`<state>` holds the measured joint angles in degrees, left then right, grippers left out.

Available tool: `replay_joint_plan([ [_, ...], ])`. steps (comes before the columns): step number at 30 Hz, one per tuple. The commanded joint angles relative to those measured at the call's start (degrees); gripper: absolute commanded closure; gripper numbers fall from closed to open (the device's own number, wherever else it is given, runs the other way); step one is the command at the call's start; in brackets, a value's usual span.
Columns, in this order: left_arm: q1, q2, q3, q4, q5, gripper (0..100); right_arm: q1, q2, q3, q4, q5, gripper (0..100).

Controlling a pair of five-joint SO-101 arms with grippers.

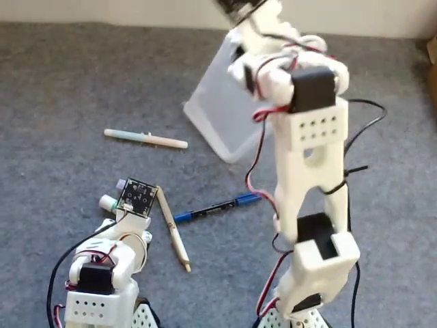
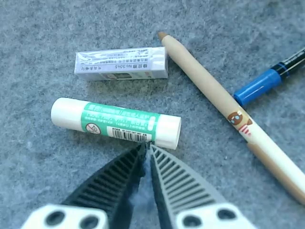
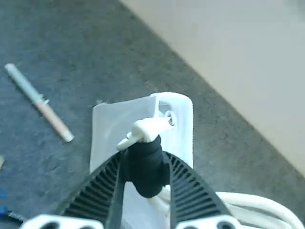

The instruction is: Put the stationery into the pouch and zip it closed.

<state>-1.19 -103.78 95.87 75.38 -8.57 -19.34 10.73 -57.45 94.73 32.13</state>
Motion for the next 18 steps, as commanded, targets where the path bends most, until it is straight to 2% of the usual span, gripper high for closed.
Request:
replay_joint_plan([
  [1, -0.13, -0.57, 1.27, 0.35, -0.18, 97, -3.03, -3.82, -1.01, 6.37, -1.67, 99.2],
  [4, -0.13, -0.57, 1.27, 0.35, -0.18, 97, -2.15, -5.93, 2.42, 6.37, -6.33, 99.2],
  [15, -0.13, -0.57, 1.27, 0.35, -0.18, 97, -8.13, -19.38, 24.22, 6.2, -6.86, 99.2],
  [18, -0.13, -0.57, 1.27, 0.35, -0.18, 97, -10.42, -23.69, 30.11, 6.11, -9.14, 99.2],
])
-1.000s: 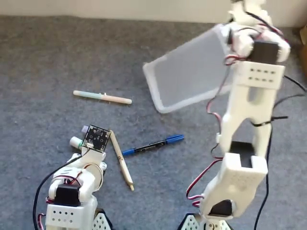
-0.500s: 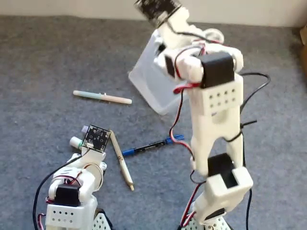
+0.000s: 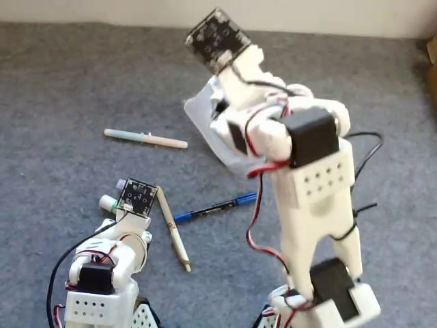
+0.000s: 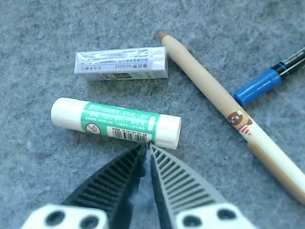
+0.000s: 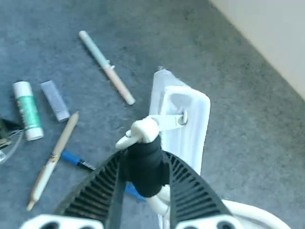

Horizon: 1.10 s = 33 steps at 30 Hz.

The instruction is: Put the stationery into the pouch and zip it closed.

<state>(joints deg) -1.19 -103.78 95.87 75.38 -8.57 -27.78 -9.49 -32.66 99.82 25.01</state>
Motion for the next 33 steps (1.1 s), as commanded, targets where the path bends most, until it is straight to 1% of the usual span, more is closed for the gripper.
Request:
replay_joint_plan([
  [1, -0.13, -0.57, 1.27, 0.35, -0.18, 97, -2.51, -4.7, 7.34, 1.01, -2.29, 99.2],
  [7, -0.13, -0.57, 1.27, 0.35, -0.18, 97, -6.46, -10.77, 16.84, 0.4, -2.73, 99.2],
  [13, -0.13, -0.57, 1.27, 0.35, -0.18, 97, -6.64, -14.29, 23.16, -2.77, -2.81, 99.2],
  [24, -0.04, -0.57, 1.27, 0.26, -0.09, 97, -6.73, -19.38, 36.35, -12.44, -2.99, 99.2],
  [28, -0.04, -0.57, 1.27, 0.44, -0.09, 97, -6.73, -21.23, 39.16, -15.52, -5.8, 99.2],
  [33, -0.04, -0.57, 1.27, 0.44, -0.09, 97, -6.81, -23.6, 42.59, -17.71, -6.07, 99.2],
])
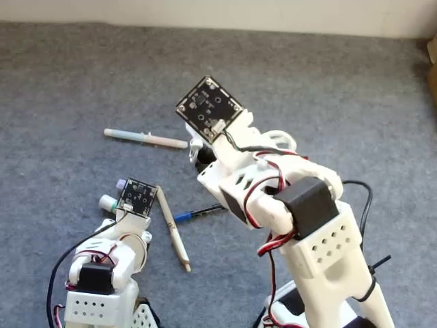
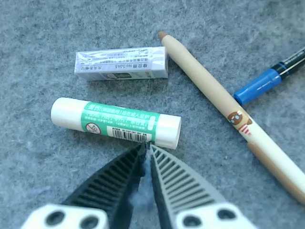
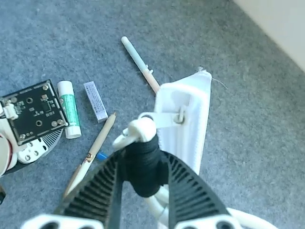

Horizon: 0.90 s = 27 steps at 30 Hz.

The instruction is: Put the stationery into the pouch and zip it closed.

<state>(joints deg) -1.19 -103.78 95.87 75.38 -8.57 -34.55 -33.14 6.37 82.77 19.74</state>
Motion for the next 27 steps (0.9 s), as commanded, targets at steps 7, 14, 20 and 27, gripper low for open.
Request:
replay_joint_plan([
  [7, -0.48, -0.75, 0.13, 0.53, -0.35, 98, 0.04, -6.46, 11.82, -6.81, -2.9, 99.2],
  [14, -5.85, -0.75, -13.32, 0.18, -0.35, 98, 0.04, -11.56, 21.23, -15.43, -3.52, 99.2],
  [20, -12.09, -0.75, -26.68, -0.18, -5.63, 98, 0.04, -12.18, 25.63, -20.26, -3.52, 99.2],
  [27, -12.18, -0.66, -33.8, -0.26, -2.2, 93, -0.04, -12.26, 26.59, -20.62, -3.52, 99.2],
])
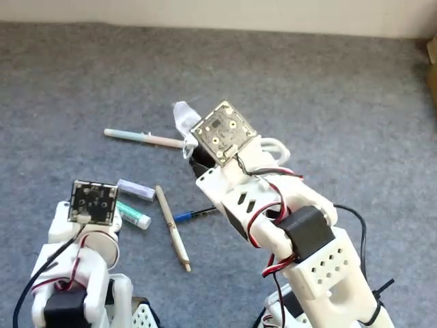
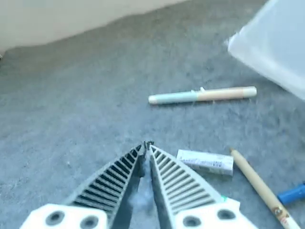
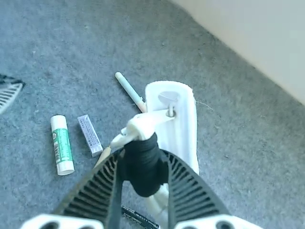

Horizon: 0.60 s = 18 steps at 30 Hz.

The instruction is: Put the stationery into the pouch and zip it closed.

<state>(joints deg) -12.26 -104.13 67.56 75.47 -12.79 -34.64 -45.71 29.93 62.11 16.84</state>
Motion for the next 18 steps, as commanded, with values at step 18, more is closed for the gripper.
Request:
replay_joint_plan([
  [18, 2.77, -0.22, -9.63, -13.36, 15.38, 80, -4.53, 0.75, 4.62, 0.13, -2.29, 99.2],
])
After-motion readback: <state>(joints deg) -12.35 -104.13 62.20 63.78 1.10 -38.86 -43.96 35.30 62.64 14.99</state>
